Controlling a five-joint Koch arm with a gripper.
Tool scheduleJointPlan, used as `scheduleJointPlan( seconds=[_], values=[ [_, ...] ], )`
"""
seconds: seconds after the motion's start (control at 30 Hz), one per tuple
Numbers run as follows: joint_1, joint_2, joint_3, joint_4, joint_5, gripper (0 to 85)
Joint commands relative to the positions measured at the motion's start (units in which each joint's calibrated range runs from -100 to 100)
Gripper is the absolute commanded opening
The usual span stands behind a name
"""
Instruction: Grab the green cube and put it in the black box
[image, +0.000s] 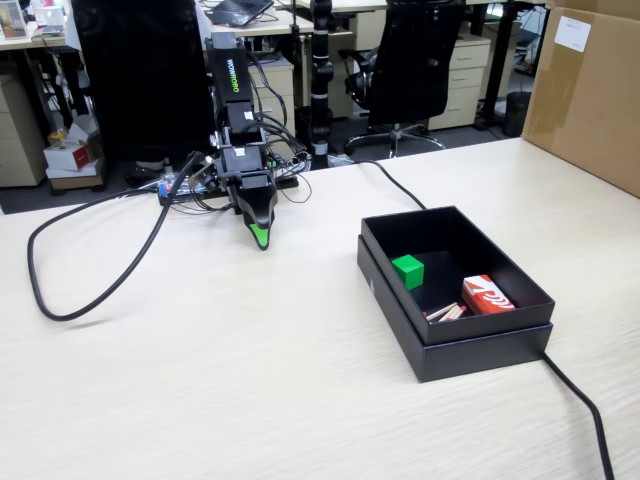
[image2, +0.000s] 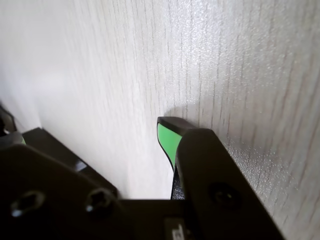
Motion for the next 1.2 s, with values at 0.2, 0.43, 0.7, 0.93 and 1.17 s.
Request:
scheduleJointPlan(
  seconds=[0.2, 0.43, 0.7, 0.93, 1.17],
  values=[
    [0.24, -0.68, -7.42, 6.92, -0.59, 50.4],
    [0.15, -0.22, -7.51, 6.75, -0.63, 50.0],
    [0.20, -0.22, -7.60, 6.75, -0.59, 50.1],
    [0.20, -0.22, -7.60, 6.75, -0.59, 50.1],
    [0.20, -0.22, -7.60, 6.75, -0.59, 50.1]
  ],
)
